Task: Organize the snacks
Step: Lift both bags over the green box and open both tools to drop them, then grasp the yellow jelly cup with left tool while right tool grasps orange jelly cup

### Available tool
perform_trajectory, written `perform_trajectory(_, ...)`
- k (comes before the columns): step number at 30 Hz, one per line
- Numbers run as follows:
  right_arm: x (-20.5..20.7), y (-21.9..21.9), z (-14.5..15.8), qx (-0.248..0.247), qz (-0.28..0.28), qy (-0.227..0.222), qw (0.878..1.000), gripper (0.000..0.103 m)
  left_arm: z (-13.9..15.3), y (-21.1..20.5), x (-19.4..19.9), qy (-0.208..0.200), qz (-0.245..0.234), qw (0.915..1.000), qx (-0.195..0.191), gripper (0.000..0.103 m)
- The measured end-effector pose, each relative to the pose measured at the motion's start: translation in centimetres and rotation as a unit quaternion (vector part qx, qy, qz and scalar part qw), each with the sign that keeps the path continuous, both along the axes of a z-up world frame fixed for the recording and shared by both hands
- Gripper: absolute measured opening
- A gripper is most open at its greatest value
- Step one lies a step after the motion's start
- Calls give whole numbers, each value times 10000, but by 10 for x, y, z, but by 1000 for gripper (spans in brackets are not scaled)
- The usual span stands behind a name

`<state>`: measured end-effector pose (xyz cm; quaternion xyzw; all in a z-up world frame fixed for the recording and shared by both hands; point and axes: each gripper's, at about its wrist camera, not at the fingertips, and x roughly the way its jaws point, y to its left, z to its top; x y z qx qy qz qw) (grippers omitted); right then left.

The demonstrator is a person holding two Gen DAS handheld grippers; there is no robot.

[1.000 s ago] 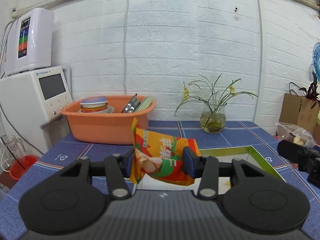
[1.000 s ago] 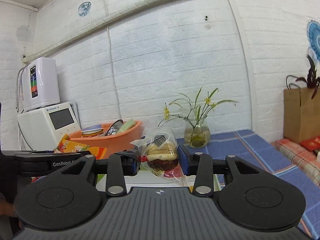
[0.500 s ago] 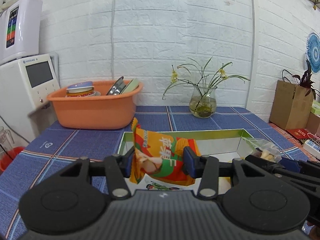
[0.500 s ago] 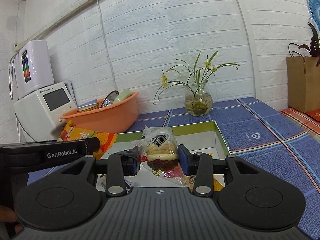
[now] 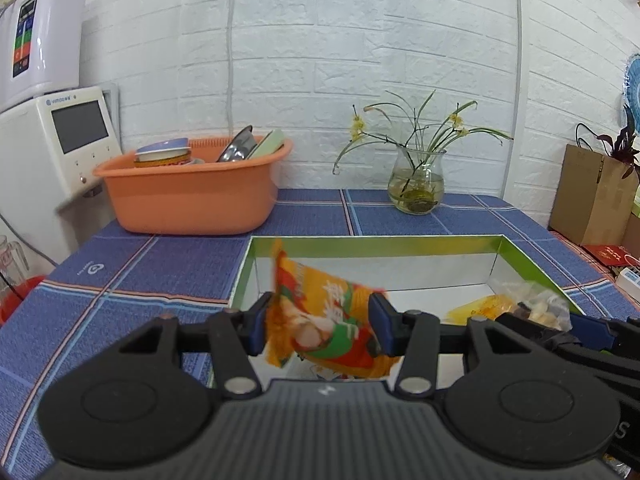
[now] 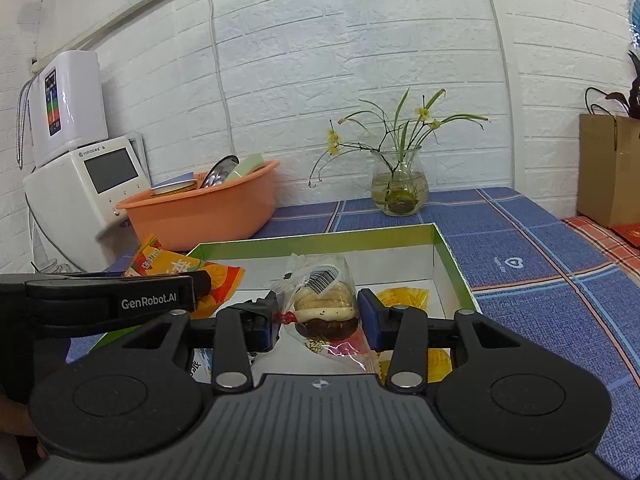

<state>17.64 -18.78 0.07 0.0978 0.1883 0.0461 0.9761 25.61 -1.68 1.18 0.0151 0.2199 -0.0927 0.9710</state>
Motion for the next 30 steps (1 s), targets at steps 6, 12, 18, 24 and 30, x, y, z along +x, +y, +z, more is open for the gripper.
perform_trajectory(6, 0, 1, -1, 3, -7, 19, 10000, 79, 1, 1, -1, -54, 47, 10000, 6, 54)
perform_trajectory(12, -1, -1, 0, 67, -19, -35, 10000, 86, 4, 2, -4, -121, 52, 9999, 19, 61)
perform_trajectory(18, -8, -5, 6, 201, -29, -6, 9998, 86, 22, 16, -25, -363, 144, 9992, -62, 67)
perform_trajectory(24, -50, -39, 27, 571, 148, -291, 9978, 101, 25, 53, -79, -401, 268, 9988, -18, 70)
perform_trajectory(30, -88, -83, 29, -238, -562, -254, 9978, 103, -2, 81, -103, 197, 358, 9982, -449, 71)
